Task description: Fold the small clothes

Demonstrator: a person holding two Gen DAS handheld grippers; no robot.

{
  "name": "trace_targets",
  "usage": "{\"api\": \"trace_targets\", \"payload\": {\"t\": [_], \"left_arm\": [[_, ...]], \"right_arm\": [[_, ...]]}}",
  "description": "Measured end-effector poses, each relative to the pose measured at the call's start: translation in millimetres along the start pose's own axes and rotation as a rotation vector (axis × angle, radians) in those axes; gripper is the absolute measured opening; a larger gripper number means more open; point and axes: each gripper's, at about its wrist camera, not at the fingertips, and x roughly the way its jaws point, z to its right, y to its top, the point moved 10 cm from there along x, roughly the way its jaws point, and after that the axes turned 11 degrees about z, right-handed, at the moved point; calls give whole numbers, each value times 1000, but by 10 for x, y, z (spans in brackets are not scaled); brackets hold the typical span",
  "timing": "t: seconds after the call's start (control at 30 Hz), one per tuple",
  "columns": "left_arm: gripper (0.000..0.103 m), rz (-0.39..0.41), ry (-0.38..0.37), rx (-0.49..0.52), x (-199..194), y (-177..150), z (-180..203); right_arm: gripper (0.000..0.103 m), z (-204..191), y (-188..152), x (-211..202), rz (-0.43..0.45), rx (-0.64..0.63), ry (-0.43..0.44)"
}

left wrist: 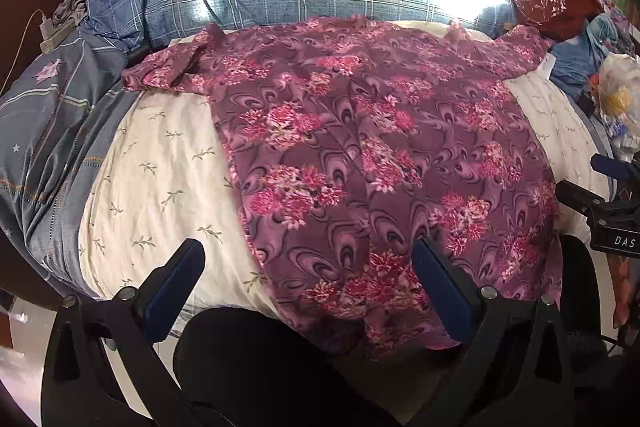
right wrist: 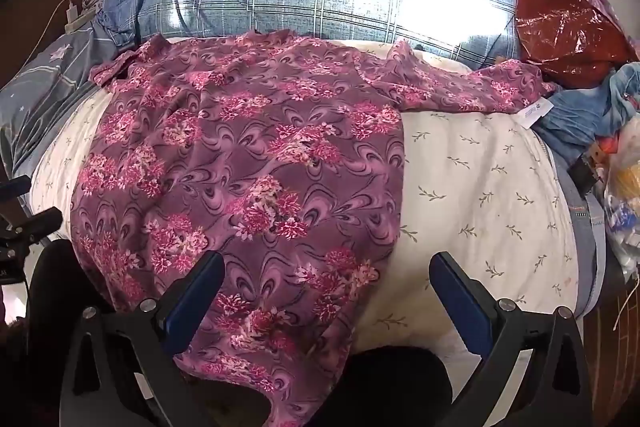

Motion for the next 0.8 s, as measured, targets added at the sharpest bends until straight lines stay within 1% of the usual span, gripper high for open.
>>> {"api": "trace_targets", "payload": {"t": [0.17, 0.27, 0.4, 0.53, 0.8], "left_arm": [[103, 15, 28, -13, 7, 69, -139], [103, 21, 42, -28, 20, 94, -203], [103, -5, 55, -38, 77, 36, -250], [103, -12, 53, -48, 94, 18, -243], [103, -21, 56, -9, 110, -3, -159]], "right_arm": [[103, 85, -11, 68, -13, 26, -25], [103, 126, -8, 122, -30, 47, -23], [103, 167, 3, 107, -21, 47, -37], [103, 203, -27, 97, -22, 56, -38], [103, 254, -70, 128, -29, 75, -42]]}}
